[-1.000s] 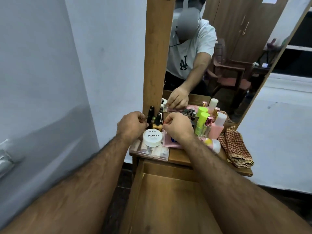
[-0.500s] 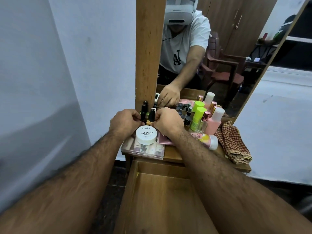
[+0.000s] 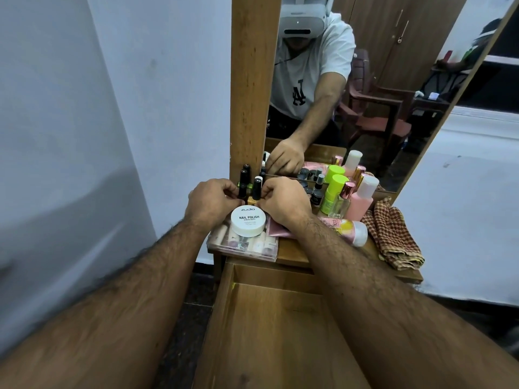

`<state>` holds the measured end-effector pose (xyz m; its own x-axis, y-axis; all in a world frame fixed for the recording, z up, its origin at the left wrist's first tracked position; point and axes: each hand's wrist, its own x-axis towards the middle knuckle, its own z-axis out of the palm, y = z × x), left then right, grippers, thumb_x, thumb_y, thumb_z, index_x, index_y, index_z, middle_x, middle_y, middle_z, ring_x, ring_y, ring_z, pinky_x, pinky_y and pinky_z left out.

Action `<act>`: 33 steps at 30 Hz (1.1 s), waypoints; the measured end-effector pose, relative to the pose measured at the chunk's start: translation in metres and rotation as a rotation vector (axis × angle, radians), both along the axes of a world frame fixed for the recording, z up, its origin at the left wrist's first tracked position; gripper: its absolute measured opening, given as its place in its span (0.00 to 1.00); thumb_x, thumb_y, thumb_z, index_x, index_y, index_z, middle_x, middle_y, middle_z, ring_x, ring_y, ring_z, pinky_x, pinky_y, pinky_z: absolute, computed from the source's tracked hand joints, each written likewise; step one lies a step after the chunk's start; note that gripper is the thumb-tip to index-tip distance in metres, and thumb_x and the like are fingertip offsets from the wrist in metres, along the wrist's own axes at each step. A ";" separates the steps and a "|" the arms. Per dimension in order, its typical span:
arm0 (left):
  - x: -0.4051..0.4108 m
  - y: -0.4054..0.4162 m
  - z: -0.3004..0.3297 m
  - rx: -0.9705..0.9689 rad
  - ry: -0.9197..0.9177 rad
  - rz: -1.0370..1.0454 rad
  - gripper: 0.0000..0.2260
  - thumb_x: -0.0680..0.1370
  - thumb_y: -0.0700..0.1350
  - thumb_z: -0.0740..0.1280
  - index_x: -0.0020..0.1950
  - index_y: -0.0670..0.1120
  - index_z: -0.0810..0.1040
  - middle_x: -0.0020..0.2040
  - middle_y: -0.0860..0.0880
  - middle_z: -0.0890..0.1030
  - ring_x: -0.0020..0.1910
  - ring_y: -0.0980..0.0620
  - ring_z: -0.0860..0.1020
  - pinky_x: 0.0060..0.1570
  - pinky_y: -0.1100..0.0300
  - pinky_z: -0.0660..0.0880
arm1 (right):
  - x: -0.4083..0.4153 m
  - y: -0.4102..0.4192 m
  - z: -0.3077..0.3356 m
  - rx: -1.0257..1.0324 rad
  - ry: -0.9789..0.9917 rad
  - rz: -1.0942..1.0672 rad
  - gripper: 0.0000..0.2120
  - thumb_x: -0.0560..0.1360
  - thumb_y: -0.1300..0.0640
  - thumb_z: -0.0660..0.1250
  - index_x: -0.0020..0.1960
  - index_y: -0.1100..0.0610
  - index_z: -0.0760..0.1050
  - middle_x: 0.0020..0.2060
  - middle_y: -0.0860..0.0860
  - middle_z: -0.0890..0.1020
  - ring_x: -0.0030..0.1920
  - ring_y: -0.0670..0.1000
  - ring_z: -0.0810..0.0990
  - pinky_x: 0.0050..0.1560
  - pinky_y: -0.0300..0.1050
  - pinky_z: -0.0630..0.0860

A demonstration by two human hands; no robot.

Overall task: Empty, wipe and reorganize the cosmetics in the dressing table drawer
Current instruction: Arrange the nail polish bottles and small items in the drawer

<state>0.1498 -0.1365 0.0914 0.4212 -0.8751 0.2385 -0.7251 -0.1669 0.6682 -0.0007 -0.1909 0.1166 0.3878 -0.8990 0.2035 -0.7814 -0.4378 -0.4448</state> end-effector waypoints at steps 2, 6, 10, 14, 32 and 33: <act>0.001 0.000 -0.002 -0.024 0.017 -0.002 0.08 0.70 0.50 0.78 0.46 0.51 0.83 0.41 0.55 0.82 0.41 0.55 0.79 0.46 0.58 0.77 | -0.001 0.000 -0.001 0.014 -0.024 -0.004 0.12 0.68 0.54 0.75 0.31 0.48 0.73 0.35 0.45 0.81 0.42 0.50 0.80 0.40 0.43 0.76; 0.003 0.001 -0.002 -0.054 0.048 -0.008 0.08 0.70 0.49 0.78 0.46 0.51 0.83 0.39 0.57 0.81 0.41 0.58 0.79 0.47 0.58 0.77 | -0.004 0.001 -0.001 0.026 -0.088 -0.003 0.12 0.67 0.54 0.76 0.32 0.48 0.74 0.34 0.45 0.81 0.41 0.49 0.80 0.41 0.45 0.78; 0.005 0.004 0.002 -0.104 0.069 -0.003 0.08 0.70 0.49 0.78 0.46 0.50 0.83 0.40 0.56 0.82 0.42 0.58 0.79 0.47 0.60 0.76 | -0.007 0.003 0.005 0.033 -0.134 0.004 0.09 0.68 0.54 0.78 0.36 0.49 0.77 0.34 0.45 0.81 0.39 0.47 0.80 0.40 0.45 0.77; 0.006 0.013 0.017 -0.165 0.097 -0.004 0.07 0.70 0.48 0.78 0.44 0.52 0.83 0.40 0.57 0.83 0.44 0.58 0.81 0.48 0.60 0.76 | -0.010 0.008 0.021 0.029 -0.201 0.013 0.13 0.67 0.55 0.78 0.33 0.49 0.74 0.32 0.44 0.80 0.36 0.45 0.78 0.37 0.41 0.73; -0.079 0.131 0.026 -0.042 0.099 -0.208 0.07 0.71 0.45 0.78 0.45 0.52 0.81 0.43 0.54 0.84 0.43 0.57 0.82 0.44 0.61 0.78 | -0.108 0.113 0.024 0.018 -0.286 0.077 0.07 0.67 0.56 0.78 0.40 0.53 0.80 0.38 0.46 0.83 0.41 0.46 0.80 0.42 0.42 0.75; -0.085 0.138 0.018 -0.005 0.081 -0.222 0.07 0.71 0.45 0.77 0.45 0.51 0.81 0.43 0.54 0.83 0.43 0.57 0.81 0.43 0.63 0.76 | -0.115 0.120 0.015 0.053 -0.271 0.067 0.07 0.68 0.57 0.78 0.40 0.52 0.80 0.36 0.45 0.82 0.39 0.45 0.80 0.39 0.40 0.74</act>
